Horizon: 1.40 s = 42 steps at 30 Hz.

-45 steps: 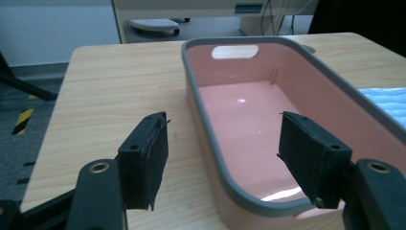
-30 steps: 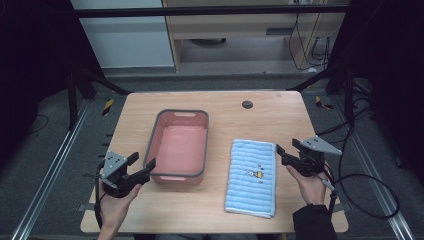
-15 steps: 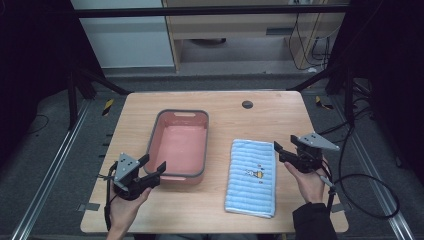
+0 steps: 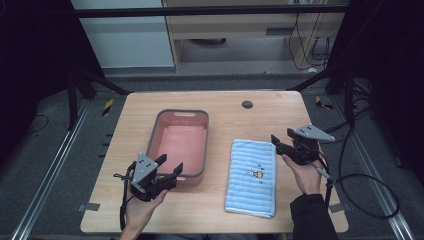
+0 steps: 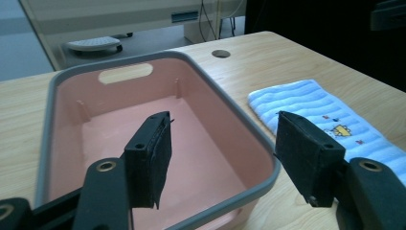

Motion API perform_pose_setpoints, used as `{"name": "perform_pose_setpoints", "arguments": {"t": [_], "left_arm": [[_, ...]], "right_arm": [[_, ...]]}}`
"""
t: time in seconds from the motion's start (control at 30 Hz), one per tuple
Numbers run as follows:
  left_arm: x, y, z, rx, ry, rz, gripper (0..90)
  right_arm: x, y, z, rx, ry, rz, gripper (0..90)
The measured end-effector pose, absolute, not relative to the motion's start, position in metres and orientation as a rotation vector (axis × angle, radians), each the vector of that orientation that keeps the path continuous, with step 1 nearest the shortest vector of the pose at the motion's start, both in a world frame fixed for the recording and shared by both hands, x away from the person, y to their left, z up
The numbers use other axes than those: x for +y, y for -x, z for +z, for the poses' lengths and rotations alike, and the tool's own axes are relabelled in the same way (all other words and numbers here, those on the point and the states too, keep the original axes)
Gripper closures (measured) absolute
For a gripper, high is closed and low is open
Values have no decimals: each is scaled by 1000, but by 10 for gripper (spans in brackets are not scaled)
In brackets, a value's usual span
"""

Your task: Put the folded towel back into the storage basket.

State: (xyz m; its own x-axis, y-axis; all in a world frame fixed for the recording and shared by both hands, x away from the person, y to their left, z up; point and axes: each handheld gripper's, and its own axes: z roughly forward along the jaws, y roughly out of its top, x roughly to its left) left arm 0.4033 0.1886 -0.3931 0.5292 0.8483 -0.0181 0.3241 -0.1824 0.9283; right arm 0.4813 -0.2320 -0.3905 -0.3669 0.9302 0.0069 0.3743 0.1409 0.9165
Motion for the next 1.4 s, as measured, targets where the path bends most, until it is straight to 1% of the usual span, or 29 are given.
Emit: {"name": "perform_pose_setpoints", "arguments": {"t": [0.23, 0.53, 0.7, 0.97, 1.4], "left_arm": [[163, -404, -396, 940, -1783, 615, 380], [135, -402, -403, 879, -1840, 595, 396], [120, -401, -408, 866, -1863, 566, 403], [102, -401, -420, 854, -1908, 530, 408], [83, -402, -444, 860, -1961, 480, 427]], "right_arm": [[-232, -486, -386, 1816, -1248, 1197, 373], [-237, -491, -387, 1821, -1273, 1195, 416], [-237, -496, -394, 1846, -1277, 1169, 444], [-237, -503, -405, 1891, -1282, 1130, 462], [-242, -510, -428, 1916, -1315, 1113, 482]]}}
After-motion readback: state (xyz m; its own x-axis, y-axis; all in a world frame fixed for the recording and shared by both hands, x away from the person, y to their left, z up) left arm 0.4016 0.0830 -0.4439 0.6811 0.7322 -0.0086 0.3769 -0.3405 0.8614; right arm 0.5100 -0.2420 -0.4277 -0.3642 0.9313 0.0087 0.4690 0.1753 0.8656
